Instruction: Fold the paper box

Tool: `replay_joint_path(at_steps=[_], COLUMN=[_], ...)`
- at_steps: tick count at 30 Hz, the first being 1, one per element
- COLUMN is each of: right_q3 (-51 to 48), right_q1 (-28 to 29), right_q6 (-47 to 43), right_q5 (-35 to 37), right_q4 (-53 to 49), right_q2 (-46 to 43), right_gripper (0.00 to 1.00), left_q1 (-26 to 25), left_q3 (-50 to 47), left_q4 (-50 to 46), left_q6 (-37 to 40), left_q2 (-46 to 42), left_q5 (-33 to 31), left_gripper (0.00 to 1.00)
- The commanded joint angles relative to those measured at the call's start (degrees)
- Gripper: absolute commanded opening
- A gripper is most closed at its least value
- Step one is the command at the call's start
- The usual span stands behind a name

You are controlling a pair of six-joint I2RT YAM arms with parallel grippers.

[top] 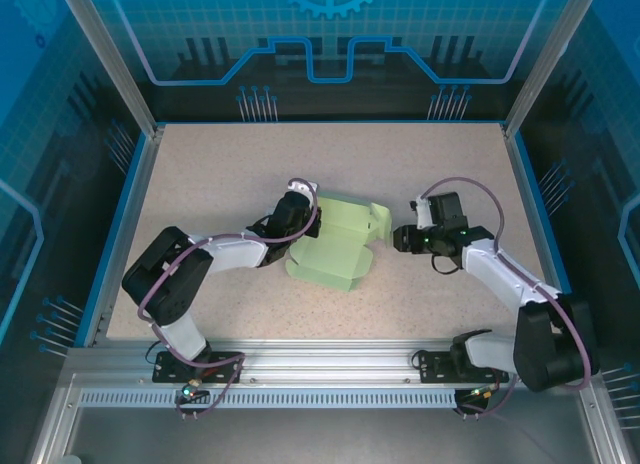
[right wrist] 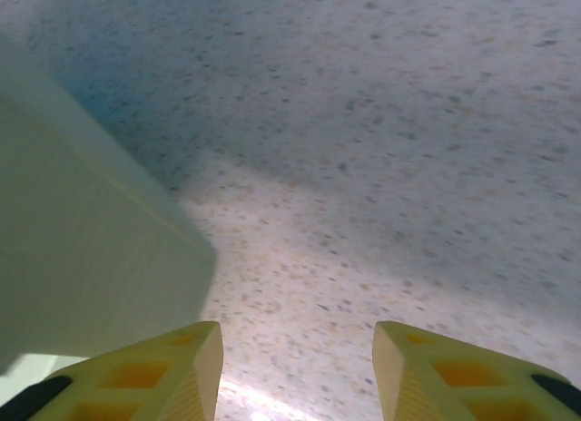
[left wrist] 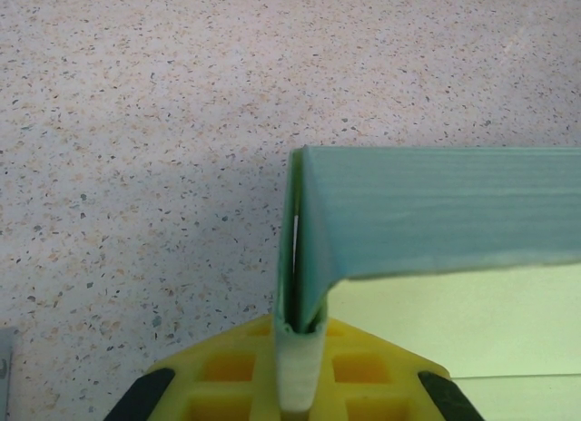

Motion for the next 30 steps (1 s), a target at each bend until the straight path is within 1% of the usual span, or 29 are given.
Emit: replay_joint_path(at_steps=[1,7,12,16,21,26,30], right_q3=[-0.18,1.36,3.15,4.34,5.01,5.25,5.82], right_q1=[1.9,3.99,6.6,7.17,8.07,9.15,11.18], right_q6=[-0.56,-1.72,-3.59,-4.55,-5.77,-6.6,-7.04], right_q5=[-4.23,-6.47,-5.56,-4.97,-5.29,-3.37,1.28], right_q4=[6.69,9.38,10.22,11.33,13.65,16.02,17.29], right_q2=[1.3,3.58,5.62,7.13,8.25,8.7,9.01], right_gripper=[0.48,0.43,0.43,0.41,0.41,0.41,0.38], left_q1=[-0.42,-0.41,-0.46,-0.46,-0.44,-0.43,-0.53], left_q3=[1.45,1.44,1.33,1.32,1.34,1.31,1.55], left_q4=[-0.7,-0.77,-0.62,-0.59,-0.93,-1.16,-1.37], left_q6=[-0.68,-0.71,-0.99,-1.17,-1.08,-1.17,-1.28], left_q2=[-1.82,-1.82,-1.73,-1.65,-1.82,-2.09,-2.0], left_q5=[0.35,0.52,0.73,1.07,1.2,1.42,1.86], left_gripper=[0.09,0.09,0.08,0.09,0.09,0.08,0.09])
